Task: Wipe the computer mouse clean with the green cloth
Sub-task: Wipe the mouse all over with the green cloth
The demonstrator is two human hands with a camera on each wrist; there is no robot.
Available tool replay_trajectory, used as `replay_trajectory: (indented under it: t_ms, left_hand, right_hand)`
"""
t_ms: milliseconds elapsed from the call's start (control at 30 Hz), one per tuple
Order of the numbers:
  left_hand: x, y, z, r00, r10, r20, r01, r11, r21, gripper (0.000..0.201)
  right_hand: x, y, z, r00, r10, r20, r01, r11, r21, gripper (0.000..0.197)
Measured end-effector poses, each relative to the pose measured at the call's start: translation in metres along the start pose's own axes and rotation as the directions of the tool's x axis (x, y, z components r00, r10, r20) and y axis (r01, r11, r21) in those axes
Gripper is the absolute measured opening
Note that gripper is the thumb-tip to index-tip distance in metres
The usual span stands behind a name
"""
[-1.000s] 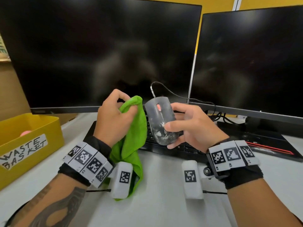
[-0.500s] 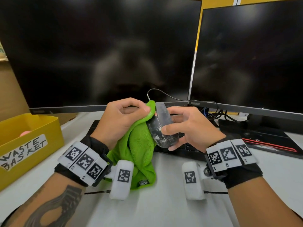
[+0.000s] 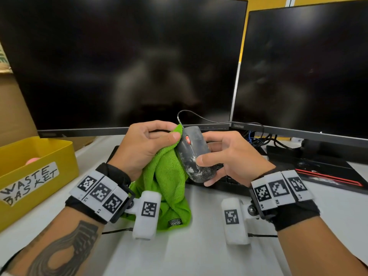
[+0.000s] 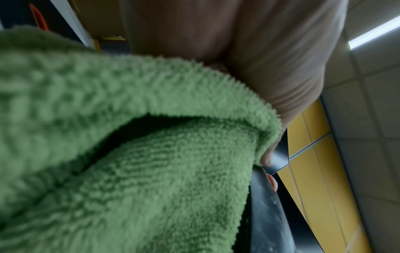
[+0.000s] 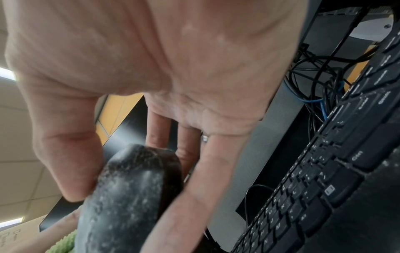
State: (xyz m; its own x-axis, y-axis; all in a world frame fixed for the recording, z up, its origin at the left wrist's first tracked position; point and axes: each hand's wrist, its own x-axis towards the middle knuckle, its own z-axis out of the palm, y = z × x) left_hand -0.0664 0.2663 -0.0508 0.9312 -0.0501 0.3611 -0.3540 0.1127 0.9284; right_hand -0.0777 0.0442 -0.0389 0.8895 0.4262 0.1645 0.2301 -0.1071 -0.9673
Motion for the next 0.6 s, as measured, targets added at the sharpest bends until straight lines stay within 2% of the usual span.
replay_trajectory:
  t_ms: [100,233,500,600]
  left_hand:
    - [-0.0009,0.0004,0.0014,1.000,0.013,-0.007,-0.013,1.000,-0.004,0.037]
    - [-0.0021,0.0000,0.0039,0.999,0.042,0.003,-0.042,0.999,-0.014,0.028]
    - [0.0035,-0.0034,0.0012,0.992,0.074,-0.107,-0.072,0.997,0.021,0.022]
    - [0.0054,-0.0026,-0.0009,0.992,0.069,-0.102,-0.068,0.998,0.011,0.014]
  right_hand:
    - [0.0000,0.0000,0.0007,1.000,-0.004,0.003,0.004,1.000,-0.005,0.041]
    - [0.0000,-0.0005,0.0030,1.000,0.005,0.012,-0.005,1.000,-0.015,0.042]
    - [0.0012,0.0011,0.0008,1.000,0.006,-0.028,-0.006,1.000,0.004,0.041]
    - [0.0013,0.0019,0.0002,0.999,0.012,-0.047,-0.012,1.000,-0.005,0.041]
